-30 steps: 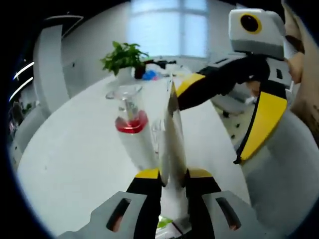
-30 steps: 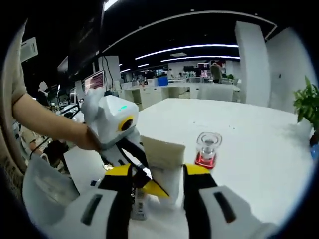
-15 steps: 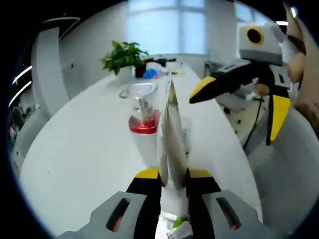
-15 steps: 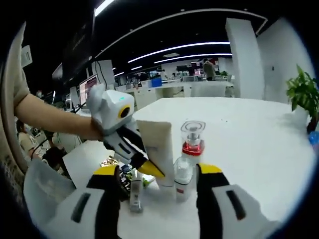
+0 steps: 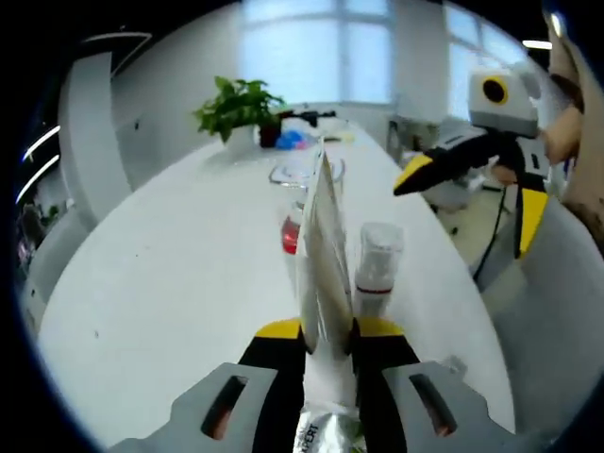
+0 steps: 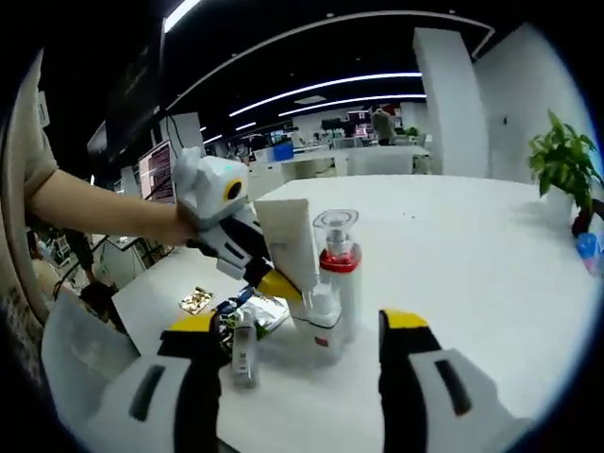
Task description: Arrange the skincare products in the storage area until every visible bottle or jar stands upright without overlapping.
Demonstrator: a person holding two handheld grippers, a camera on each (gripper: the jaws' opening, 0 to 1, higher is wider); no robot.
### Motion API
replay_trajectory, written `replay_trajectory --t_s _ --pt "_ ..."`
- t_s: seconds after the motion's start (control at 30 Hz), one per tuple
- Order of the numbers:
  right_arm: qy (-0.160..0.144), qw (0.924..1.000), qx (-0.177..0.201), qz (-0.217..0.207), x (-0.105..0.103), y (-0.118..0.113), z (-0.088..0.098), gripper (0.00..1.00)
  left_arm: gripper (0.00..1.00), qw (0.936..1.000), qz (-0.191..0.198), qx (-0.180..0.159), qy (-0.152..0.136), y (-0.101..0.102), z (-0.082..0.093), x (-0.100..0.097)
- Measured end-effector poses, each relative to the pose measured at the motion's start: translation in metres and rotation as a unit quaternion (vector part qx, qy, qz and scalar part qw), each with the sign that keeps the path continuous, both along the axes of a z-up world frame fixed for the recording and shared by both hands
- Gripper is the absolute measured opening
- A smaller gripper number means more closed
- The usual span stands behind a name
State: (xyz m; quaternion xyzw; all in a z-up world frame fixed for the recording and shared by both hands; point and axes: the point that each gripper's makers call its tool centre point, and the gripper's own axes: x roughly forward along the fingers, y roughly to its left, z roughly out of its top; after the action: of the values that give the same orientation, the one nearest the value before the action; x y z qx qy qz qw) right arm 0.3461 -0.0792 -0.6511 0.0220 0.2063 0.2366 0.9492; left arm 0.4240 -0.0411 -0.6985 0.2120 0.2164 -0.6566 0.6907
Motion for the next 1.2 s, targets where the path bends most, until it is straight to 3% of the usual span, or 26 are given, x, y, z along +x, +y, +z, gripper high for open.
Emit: replay_trajectory --t_s 0.57,0.83,1.2 --pt "0.004 0.9999 -0.011 0.007 -0.001 0.001 -0.004 0.68 0.15 1.0000 -0.003 0.005 -0.001 0.000 -0.004 0.009" --pt "0.001 1.0000 -0.009 0.005 0.000 0.001 -0.002 0.69 0.17 0.9998 0.014 0.002 0.014 -0.002 0.000 0.009" --pt "-0.002 0.9998 -0.017 0.012 -0.006 0.005 0.000 0.68 0.40 0.9987 0.049 0.003 0.009 0.005 0.013 0.010"
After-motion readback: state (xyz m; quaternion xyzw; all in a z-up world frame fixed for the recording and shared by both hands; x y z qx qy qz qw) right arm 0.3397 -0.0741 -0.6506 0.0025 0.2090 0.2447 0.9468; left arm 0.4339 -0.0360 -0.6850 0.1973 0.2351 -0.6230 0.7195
